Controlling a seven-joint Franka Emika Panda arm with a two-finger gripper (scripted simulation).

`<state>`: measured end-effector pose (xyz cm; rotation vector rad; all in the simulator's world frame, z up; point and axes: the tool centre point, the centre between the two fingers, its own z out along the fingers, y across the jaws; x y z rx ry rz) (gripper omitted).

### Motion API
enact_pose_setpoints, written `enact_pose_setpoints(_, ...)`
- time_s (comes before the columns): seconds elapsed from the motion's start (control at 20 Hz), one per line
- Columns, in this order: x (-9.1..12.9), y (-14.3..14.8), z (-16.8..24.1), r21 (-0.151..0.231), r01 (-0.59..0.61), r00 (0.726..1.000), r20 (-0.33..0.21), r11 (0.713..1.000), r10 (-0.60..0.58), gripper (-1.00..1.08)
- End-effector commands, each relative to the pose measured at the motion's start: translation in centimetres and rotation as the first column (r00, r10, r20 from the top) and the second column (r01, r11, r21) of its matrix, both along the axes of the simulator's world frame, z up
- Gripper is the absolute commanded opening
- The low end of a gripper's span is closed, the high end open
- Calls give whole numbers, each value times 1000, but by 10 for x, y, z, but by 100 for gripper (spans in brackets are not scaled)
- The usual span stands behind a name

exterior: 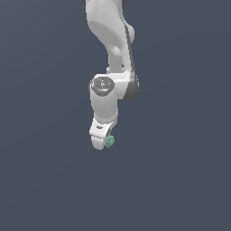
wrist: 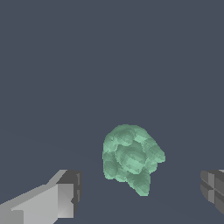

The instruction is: Pick up the object and move it to a goal position.

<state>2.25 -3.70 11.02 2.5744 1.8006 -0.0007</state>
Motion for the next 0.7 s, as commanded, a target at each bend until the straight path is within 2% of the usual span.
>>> enact_pose_setpoints(0.0,0,0,0,0,0,1000,0,1000,0,100)
enact_pose_setpoints(0.65,-1,0,-49,0,-5,1000,0,1000,5,100)
